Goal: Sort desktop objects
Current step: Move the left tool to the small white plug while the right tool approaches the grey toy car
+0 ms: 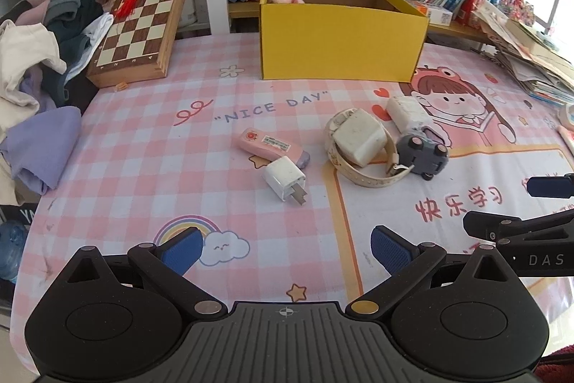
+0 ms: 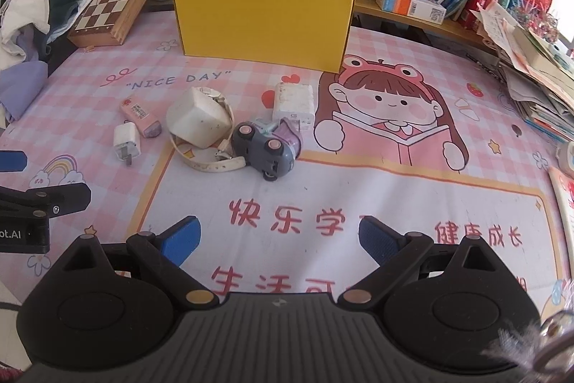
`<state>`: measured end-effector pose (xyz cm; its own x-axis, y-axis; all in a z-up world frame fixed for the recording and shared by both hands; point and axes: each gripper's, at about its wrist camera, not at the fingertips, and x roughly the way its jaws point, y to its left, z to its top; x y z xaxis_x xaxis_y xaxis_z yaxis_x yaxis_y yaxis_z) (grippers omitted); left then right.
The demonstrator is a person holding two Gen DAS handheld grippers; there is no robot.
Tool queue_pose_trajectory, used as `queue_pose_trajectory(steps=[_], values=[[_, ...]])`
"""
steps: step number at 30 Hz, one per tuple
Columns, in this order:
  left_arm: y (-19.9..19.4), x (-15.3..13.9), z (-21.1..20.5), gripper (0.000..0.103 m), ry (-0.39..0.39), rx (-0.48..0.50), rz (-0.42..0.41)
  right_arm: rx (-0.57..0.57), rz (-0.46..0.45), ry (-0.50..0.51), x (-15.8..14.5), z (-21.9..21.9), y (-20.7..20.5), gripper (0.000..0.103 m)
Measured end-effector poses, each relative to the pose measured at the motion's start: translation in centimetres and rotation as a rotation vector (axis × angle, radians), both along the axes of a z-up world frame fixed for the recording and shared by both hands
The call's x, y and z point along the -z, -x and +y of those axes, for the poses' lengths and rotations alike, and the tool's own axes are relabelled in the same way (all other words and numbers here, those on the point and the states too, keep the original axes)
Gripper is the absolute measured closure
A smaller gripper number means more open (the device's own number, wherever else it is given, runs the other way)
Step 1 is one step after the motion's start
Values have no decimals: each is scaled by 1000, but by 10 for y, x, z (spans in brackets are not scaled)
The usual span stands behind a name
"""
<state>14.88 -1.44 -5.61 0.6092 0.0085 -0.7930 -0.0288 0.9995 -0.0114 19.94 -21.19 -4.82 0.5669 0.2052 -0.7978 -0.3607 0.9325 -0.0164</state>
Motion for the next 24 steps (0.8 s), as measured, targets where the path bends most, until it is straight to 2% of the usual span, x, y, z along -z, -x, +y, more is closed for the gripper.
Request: queue_pose_trajectory(steps=[24], values=[[-38,16,-5,2,11,-68,58,-80,62,-3,15,-4,-52,10]])
